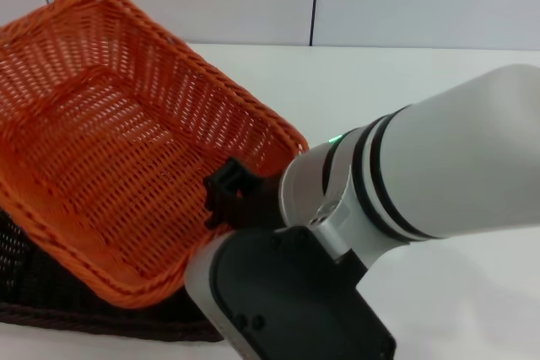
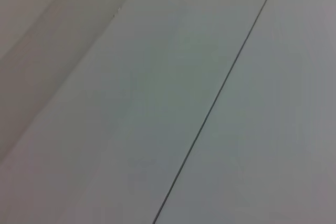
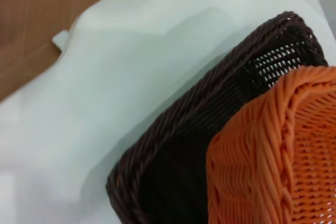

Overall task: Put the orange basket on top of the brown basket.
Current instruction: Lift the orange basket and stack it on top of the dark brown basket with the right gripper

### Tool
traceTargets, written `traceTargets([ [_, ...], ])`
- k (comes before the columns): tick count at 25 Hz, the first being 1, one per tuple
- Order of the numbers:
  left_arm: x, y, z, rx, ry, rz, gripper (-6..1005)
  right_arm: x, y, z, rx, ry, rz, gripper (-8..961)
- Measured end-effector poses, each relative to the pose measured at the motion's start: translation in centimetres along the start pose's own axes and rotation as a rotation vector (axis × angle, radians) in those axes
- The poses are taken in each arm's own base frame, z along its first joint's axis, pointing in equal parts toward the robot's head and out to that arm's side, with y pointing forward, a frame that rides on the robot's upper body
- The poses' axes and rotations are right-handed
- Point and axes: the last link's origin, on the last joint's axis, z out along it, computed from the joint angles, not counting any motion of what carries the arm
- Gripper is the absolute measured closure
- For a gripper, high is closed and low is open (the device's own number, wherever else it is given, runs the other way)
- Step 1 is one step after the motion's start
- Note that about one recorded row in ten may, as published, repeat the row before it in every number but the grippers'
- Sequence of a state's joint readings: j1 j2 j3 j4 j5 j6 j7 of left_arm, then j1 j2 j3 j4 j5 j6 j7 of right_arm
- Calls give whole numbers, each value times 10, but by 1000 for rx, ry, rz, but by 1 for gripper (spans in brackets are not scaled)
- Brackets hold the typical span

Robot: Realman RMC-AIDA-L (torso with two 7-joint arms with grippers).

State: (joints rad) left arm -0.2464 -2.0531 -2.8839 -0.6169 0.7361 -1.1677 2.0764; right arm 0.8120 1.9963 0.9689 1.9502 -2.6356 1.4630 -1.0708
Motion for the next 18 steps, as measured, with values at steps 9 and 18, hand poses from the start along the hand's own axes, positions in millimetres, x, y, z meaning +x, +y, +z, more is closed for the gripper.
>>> traceTargets([
  [9,0,13,2,-61,38,-36,217,-1,-24,-5,99,-18,-173,810],
  [18,3,17,1,-74,93,-71,218,9,-14,2,130,27,-289,808],
])
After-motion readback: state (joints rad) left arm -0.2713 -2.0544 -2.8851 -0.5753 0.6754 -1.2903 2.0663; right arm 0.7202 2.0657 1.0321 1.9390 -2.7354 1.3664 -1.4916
